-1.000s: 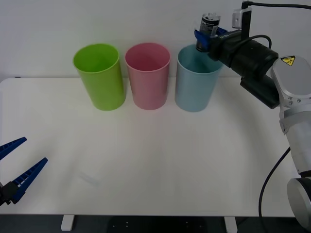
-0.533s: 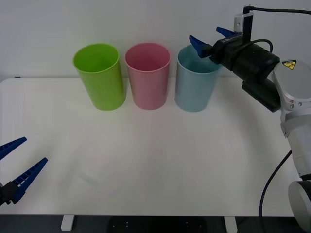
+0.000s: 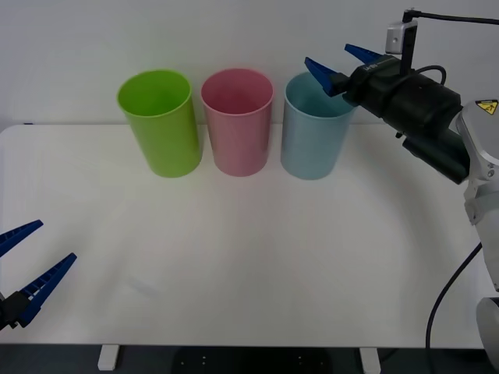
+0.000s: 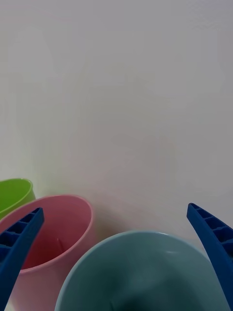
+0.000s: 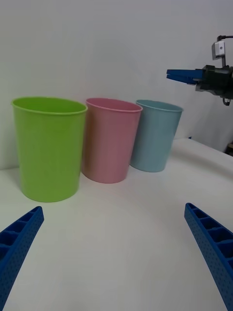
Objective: Grasp the object on the table and drop it into the matching bin: aluminum can to the light blue bin, PET bottle to the pink bin.
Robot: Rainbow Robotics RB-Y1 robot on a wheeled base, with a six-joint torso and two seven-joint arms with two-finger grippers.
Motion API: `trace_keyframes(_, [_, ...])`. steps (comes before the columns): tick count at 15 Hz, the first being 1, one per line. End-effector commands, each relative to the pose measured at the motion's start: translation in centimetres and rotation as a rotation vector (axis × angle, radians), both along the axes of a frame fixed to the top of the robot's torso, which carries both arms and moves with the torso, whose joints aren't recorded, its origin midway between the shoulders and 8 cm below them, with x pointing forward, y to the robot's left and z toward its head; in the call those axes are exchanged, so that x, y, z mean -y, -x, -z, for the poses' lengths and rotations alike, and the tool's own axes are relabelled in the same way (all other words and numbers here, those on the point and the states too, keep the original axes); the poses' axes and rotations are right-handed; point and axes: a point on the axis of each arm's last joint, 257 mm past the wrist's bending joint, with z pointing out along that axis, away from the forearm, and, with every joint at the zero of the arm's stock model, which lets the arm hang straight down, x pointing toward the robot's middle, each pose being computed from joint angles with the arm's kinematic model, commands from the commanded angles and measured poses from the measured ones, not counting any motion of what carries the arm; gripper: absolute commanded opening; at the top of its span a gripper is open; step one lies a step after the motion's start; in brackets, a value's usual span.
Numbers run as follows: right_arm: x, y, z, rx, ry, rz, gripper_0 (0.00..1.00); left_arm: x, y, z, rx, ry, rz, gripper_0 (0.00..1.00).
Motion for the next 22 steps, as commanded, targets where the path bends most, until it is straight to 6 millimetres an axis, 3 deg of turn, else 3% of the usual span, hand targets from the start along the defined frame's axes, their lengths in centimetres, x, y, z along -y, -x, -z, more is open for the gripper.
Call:
trace_keyframes(1, [1.8,2.6,0.9,0.0,0.001,-0.034,1.0,0.0,0.0,0.0,0.0,0.0,0.0,1.0])
trace_keyframes(5, [4.5,7.1,3.4,-0.001,0.023,-0.05,1.0,0.0,0.0,0.0,0.0,0.0,0.0,1.0])
trace_keyframes(13, [7.6,15.3,9.5,0.052,0.186,-0.062,1.0,0.0,0.0,0.0,0.0,0.0,0.0,1.0])
trace_keyframes(22, [11.0,24.3,15.1,-0.032,0.222,-0.123,1.0,0.0,0.0,0.0,0.0,0.0,0.0,1.0])
